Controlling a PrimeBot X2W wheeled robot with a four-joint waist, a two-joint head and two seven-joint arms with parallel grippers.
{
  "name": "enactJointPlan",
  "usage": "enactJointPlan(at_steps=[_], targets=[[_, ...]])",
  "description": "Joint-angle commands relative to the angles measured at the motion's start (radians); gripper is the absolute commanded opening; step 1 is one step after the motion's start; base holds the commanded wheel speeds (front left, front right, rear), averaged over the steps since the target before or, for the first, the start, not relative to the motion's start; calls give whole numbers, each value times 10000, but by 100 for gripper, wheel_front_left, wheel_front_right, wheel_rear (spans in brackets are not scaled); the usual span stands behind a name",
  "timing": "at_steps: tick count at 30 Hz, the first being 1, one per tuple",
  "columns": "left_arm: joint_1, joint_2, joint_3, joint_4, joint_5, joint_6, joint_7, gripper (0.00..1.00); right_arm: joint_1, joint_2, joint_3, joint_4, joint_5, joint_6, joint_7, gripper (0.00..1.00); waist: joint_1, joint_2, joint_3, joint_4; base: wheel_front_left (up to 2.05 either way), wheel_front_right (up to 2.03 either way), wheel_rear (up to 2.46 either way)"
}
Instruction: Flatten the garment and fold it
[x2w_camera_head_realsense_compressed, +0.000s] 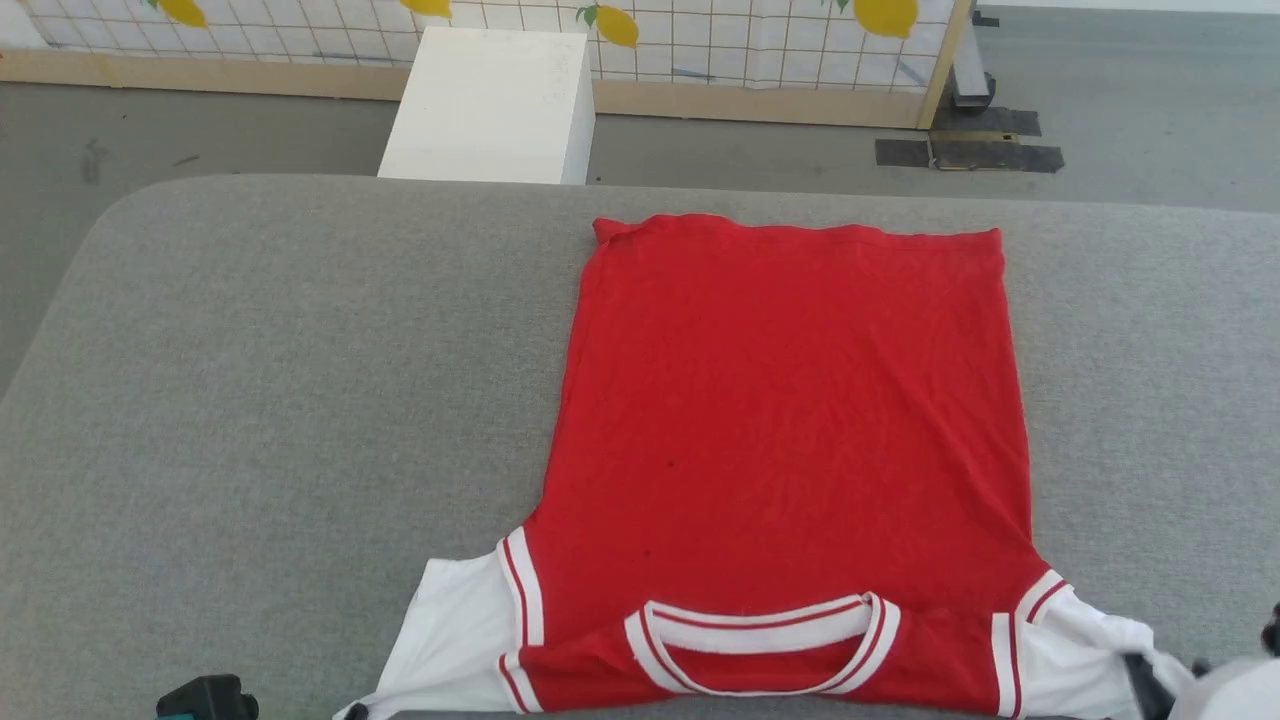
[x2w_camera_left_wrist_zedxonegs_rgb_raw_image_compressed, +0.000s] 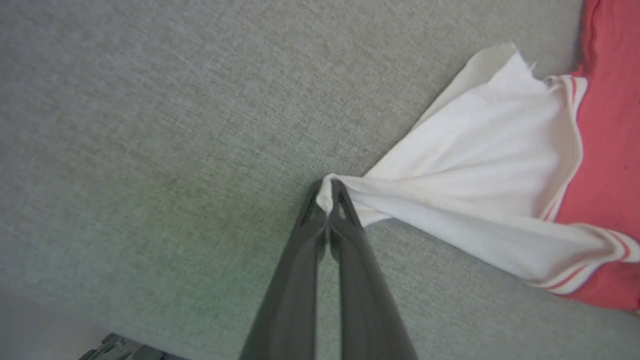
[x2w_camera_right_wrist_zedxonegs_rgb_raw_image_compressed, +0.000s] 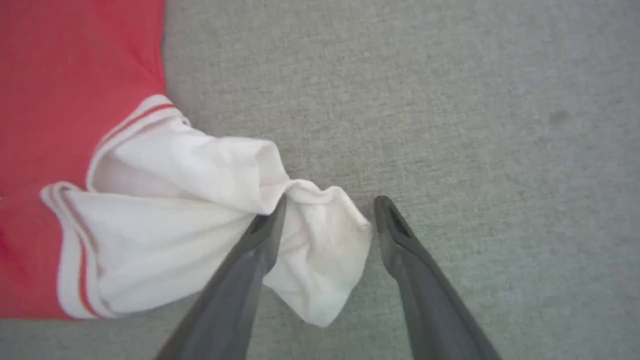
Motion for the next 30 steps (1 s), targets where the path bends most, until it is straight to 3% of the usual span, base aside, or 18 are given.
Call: enactJointPlan(at_steps=[1,7,9,13,22,30], targets=[[-67,-81,-121,140,-38,-73,16,0,-362,31,-25,-141,37,-13,-561,100,1,0,5,14,0,0,0],[-337,-149,-319,179,5,-216,-109,0,-1684,27,302,-294,-555,-13,-2922,100,1,0,167,199,0,0,0],[-497,-221,-470,222,16,-317,-161,0,-2677,-14,495,232,-806,-13,-4162,100,1,0,401,357,0,0,0],[-814,-286,-611,275,36,-458,-281,0,-4247,-526,657,1509,-881,-13,-4884,100,1,0,948,630,0,0,0],[-1788,-591,-1014,540,64,-797,-687,0,-8103,-1990,956,4092,-1170,-13,-4480,100,1,0,2794,1367,0,0,0],[-2571,-853,-1350,1099,-35,-1143,-1146,0,-10248,-2749,1097,5565,-1725,-13,-2272,100,1,0,3959,1915,0,0,0]])
